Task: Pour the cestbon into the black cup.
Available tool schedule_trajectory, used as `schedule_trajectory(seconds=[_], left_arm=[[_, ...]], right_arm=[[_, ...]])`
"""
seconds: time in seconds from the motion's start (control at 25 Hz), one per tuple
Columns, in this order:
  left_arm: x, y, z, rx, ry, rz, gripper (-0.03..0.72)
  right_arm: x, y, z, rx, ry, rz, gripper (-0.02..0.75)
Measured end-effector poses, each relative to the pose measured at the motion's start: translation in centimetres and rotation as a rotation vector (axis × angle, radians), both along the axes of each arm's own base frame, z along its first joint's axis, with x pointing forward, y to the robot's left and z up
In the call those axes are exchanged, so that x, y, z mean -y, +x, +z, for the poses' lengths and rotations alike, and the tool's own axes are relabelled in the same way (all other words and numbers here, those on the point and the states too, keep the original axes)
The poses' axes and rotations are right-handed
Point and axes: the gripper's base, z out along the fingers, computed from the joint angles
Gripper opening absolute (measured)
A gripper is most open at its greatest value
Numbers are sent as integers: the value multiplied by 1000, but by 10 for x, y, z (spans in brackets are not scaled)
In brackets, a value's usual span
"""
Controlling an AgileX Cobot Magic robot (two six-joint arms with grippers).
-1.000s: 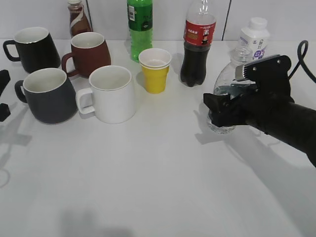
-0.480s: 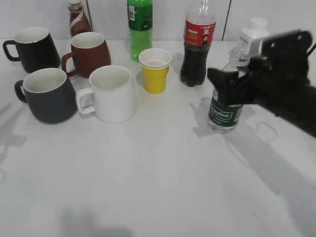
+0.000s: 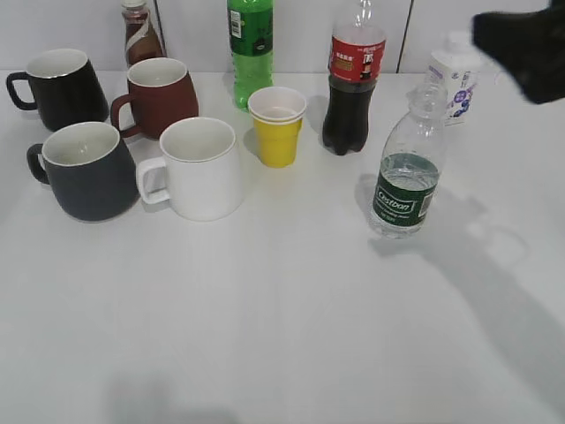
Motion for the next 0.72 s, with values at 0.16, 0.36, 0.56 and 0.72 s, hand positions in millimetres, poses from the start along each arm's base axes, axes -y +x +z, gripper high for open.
schedule_trajectory(seconds=[0.16,0.36,0.56,0.72], left_arm=[[-1,-39,13,-92,-116,28,517],[-6,-79,8,-275,-150,8,582],[-14,-108,-6,-420,-112,-3,585],[-17,-125,-15,-501,-69,-31,585]], right_arm=[[18,-36,27,10,-22,-23,597],[47,-92,37,-109,-42,-74,597],[69,-139,21,-351,-113,-106,596],[81,-172,10,-483,-137,-106,596]])
